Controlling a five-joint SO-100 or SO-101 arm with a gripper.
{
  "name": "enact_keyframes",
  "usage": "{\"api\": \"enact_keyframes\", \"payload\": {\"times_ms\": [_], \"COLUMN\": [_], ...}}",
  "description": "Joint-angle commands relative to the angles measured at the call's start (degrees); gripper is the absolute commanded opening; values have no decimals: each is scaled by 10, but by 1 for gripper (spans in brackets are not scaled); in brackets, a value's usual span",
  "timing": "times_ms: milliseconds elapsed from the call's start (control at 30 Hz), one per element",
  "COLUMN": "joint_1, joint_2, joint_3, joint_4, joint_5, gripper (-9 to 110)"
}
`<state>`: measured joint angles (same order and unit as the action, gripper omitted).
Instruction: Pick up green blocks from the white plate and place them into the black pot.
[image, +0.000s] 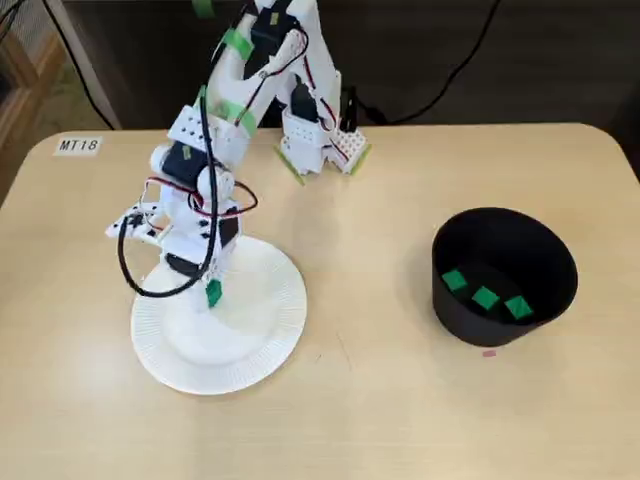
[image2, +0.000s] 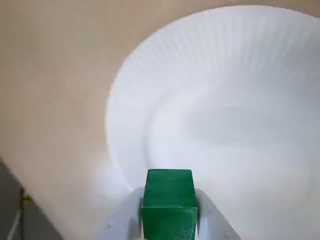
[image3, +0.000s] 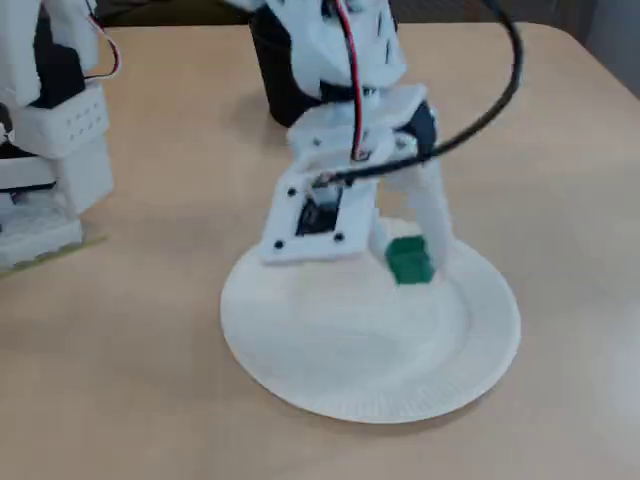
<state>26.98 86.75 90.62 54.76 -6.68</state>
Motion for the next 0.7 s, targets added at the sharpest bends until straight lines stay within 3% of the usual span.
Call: {"api": "enact_keyframes", "payload": {"times_ms": [0,267,667], "joint_1": [-60,-249,-512], "joint_2": [113,314,541], "joint_3": [8,111,387], "joint_4": [-97,-264,-377], "joint_5": [17,95,39], "gripper": [-2,-2,-2]}}
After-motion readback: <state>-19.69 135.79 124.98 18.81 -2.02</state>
